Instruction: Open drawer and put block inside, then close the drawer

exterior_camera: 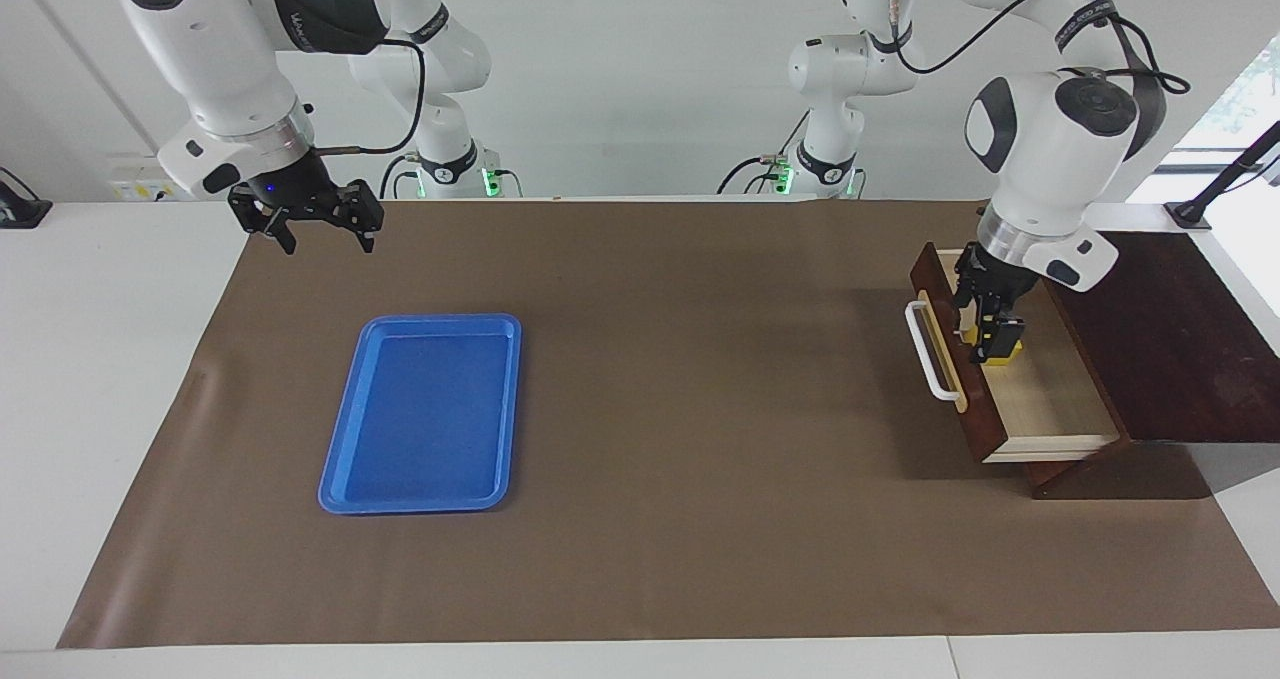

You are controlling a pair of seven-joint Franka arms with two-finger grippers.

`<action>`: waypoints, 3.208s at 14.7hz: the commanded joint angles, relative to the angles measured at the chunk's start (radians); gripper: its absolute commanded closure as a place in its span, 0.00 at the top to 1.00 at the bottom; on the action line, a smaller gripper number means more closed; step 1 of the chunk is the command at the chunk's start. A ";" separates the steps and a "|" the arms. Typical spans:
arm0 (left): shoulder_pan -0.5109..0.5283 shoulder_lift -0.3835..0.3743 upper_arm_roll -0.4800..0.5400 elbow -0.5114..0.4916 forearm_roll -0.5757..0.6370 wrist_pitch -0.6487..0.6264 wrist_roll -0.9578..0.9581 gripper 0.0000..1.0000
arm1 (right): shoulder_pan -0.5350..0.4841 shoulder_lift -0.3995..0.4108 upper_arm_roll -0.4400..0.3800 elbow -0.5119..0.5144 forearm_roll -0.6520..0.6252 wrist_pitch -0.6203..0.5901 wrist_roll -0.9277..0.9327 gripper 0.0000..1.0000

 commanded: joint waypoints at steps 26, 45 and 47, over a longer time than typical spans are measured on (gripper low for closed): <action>0.239 -0.005 0.012 -0.031 0.093 0.102 0.291 1.00 | -0.020 -0.027 0.016 -0.023 0.020 -0.029 0.113 1.00; 0.107 -0.027 0.039 0.336 -0.100 -0.615 1.508 1.00 | -0.018 -0.027 0.016 -0.023 0.020 -0.027 0.111 1.00; 0.104 -0.047 0.018 0.289 -0.102 -0.545 1.590 1.00 | -0.018 -0.027 0.016 -0.023 0.020 -0.029 0.111 1.00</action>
